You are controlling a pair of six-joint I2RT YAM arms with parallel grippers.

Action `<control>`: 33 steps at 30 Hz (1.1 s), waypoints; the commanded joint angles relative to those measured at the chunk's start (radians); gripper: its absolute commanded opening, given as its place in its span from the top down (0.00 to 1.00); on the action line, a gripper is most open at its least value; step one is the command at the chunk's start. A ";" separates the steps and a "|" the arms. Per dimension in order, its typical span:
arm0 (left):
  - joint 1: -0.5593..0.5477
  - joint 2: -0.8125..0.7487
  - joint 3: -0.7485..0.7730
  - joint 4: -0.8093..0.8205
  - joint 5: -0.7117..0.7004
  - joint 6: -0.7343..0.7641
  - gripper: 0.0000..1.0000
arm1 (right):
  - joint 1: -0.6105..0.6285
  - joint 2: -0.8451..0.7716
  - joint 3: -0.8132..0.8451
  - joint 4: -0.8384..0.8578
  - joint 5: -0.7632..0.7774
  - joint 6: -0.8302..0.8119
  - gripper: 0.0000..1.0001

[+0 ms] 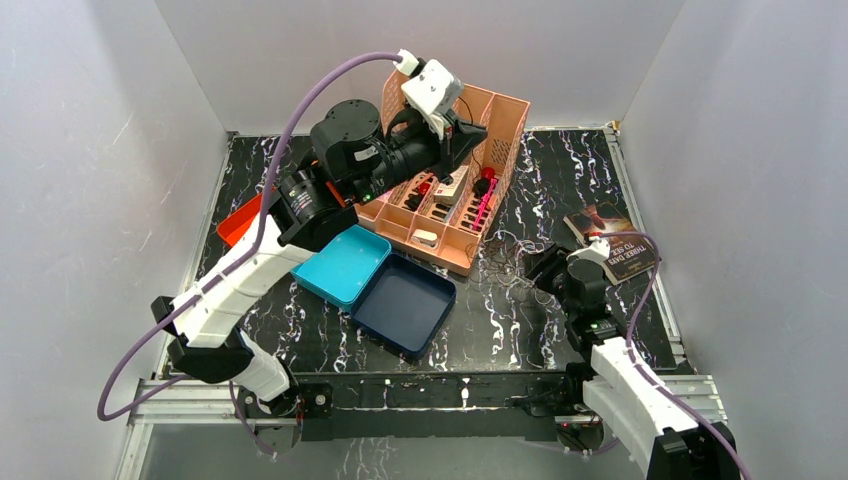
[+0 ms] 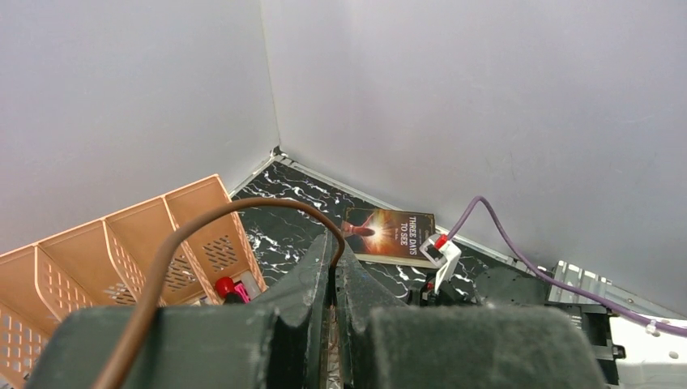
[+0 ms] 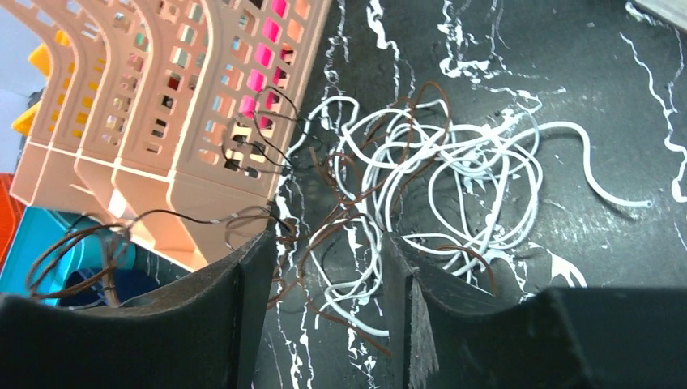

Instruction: Untangle the cables

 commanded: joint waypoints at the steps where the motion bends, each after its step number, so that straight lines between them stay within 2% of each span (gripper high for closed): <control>1: 0.003 -0.010 0.024 -0.014 0.004 0.014 1.00 | -0.005 -0.085 0.017 0.039 -0.048 -0.073 0.38; 6: 0.004 0.001 0.026 -0.010 0.015 0.008 1.00 | -0.004 -0.256 0.029 0.087 -0.201 -0.188 0.30; 10: 0.004 0.006 0.032 -0.006 0.021 0.008 1.00 | -0.004 -0.359 0.021 0.217 -0.458 -0.274 0.22; 13: 0.003 0.010 0.033 -0.007 0.024 0.008 1.00 | -0.004 -0.315 0.046 0.299 -0.614 -0.285 0.15; 17: 0.003 0.010 0.032 -0.008 0.026 0.008 1.00 | -0.004 -0.144 0.110 0.377 -0.746 -0.320 0.10; 23: 0.004 0.006 0.035 -0.011 0.026 0.006 1.00 | -0.002 0.086 0.196 0.516 -0.745 -0.355 0.08; 28: 0.004 0.011 0.046 -0.013 0.037 0.000 1.00 | 0.010 0.251 0.228 0.635 -0.783 -0.320 0.14; 33: 0.004 0.042 0.130 -0.056 0.049 -0.005 1.00 | 0.071 0.375 0.228 0.648 -0.552 -0.320 0.25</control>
